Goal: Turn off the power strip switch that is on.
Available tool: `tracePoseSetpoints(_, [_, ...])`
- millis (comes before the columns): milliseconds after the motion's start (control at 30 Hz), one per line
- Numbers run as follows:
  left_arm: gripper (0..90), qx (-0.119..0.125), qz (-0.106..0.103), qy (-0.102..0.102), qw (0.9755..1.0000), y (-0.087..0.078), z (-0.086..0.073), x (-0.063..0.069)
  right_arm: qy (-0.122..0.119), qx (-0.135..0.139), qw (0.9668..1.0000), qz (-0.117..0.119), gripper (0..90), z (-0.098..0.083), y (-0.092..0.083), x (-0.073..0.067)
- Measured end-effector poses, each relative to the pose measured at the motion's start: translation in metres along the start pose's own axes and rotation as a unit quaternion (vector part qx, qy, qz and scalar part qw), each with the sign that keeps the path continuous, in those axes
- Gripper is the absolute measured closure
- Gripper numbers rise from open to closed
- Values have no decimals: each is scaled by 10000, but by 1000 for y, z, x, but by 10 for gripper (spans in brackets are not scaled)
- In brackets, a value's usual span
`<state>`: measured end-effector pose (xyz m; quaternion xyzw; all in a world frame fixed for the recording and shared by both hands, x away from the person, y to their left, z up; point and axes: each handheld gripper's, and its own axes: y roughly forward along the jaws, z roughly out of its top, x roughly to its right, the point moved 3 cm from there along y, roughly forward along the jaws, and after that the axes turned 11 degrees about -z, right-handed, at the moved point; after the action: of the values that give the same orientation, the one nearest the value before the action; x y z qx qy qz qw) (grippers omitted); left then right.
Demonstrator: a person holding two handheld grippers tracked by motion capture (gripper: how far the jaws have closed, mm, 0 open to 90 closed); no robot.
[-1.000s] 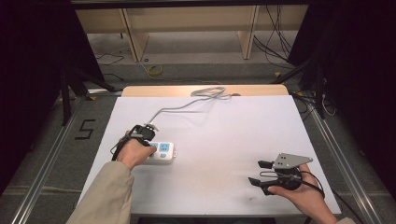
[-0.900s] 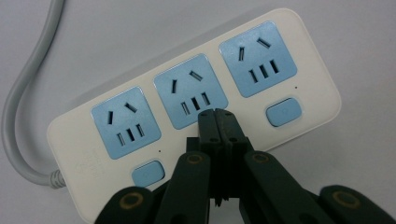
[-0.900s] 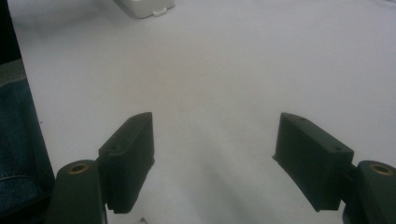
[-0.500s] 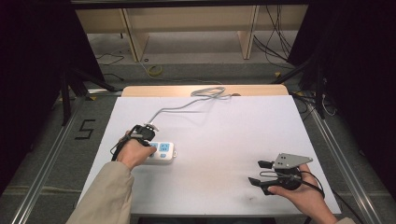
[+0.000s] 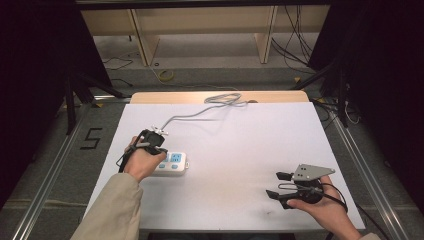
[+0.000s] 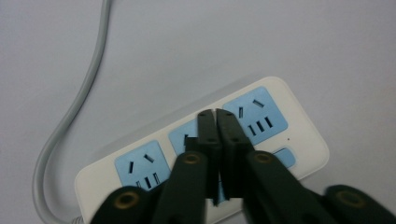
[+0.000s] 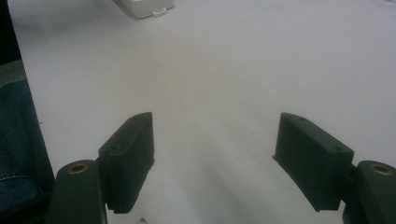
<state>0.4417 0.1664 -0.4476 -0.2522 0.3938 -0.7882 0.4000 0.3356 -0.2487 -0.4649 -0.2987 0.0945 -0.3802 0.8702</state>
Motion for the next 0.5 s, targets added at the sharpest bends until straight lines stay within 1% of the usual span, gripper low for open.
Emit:
tracePoseSetpoints(133, [808,166,-63,-15,9998,-2,-1,-1,2,3,10000,-2,287,0,0,0])
tracePoseSetpoints(200, [785,236,-146,-6,9996,-3,-1,0,2,3,10000,-1,287,0,0,0])
tracePoseSetpoints(333, [738,483,-259,67,9985,-6,1,2,5,2,10000,-4,287,0,0,0])
tracePoseSetpoints(400, [698,636,-366,142,9972,-7,2,4,4,4,10000,-7,287,0,0,0])
tracePoseSetpoints(467, [639,806,-504,289,9951,-8,2,6,14,-2,10000,-9,287,0,0,0])
tracePoseSetpoints(500, [609,913,-563,359,9936,-8,2,6,15,-3,10000,-11,287,0,0,0])
